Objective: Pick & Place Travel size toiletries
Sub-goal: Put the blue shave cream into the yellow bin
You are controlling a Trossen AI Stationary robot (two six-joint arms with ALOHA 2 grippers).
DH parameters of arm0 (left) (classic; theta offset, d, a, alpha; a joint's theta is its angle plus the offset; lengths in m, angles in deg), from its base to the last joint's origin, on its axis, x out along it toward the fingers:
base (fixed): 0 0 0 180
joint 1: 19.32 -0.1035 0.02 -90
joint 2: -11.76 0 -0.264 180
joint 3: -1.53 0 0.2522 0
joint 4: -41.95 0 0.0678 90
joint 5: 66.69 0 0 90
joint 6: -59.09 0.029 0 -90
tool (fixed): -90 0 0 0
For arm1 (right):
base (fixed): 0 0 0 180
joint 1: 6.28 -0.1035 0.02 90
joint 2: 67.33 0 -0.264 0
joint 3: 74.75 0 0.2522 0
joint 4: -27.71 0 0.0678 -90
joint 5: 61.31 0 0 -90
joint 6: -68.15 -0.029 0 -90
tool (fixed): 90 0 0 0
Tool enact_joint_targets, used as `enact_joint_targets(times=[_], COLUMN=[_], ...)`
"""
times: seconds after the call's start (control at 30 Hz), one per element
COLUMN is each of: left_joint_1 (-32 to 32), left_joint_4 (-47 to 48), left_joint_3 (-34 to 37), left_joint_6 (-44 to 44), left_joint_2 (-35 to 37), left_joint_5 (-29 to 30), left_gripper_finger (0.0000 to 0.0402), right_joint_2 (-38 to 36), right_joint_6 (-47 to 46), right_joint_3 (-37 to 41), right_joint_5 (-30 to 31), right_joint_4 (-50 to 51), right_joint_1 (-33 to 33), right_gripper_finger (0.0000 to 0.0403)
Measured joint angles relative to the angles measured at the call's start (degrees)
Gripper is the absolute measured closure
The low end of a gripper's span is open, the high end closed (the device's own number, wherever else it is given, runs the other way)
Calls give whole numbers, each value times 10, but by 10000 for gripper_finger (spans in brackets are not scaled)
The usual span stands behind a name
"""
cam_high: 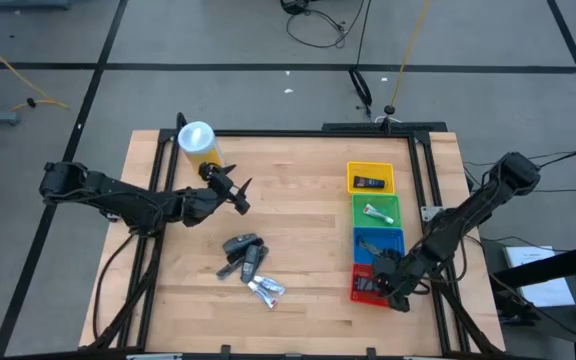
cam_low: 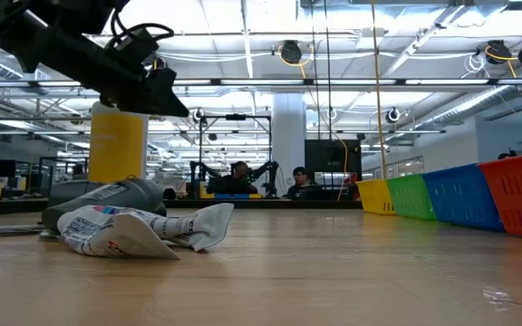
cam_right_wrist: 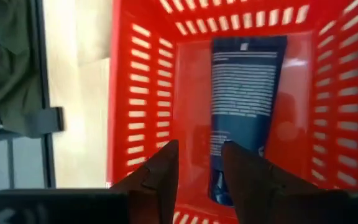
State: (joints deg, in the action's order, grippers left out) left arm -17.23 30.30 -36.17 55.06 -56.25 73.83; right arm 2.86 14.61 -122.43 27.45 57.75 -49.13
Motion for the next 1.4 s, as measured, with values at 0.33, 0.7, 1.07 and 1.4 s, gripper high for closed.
enact_joint_targets(times=[0.33,0.7,1.07,1.4], left_joint_1=[-2,-2,-2,-2], left_joint_4=[4,10,34,34], left_joint_3=[0,0,0,0], left_joint_6=[-8,-2,-38,-40], left_joint_2=[0,0,0,0], left_joint_5=[-16,-16,-16,-16], left_gripper_finger=[115,115,115,115], right_joint_2=[-17,-14,38,54], right_joint_6=[15,132,190,206], right_joint_3=[8,8,6,6], right_joint_5=[-21,22,75,82], right_joint_4=[-53,-32,-12,10], right_joint_1=[16,-11,-26,-26], right_gripper_finger=[252,175,174,189])
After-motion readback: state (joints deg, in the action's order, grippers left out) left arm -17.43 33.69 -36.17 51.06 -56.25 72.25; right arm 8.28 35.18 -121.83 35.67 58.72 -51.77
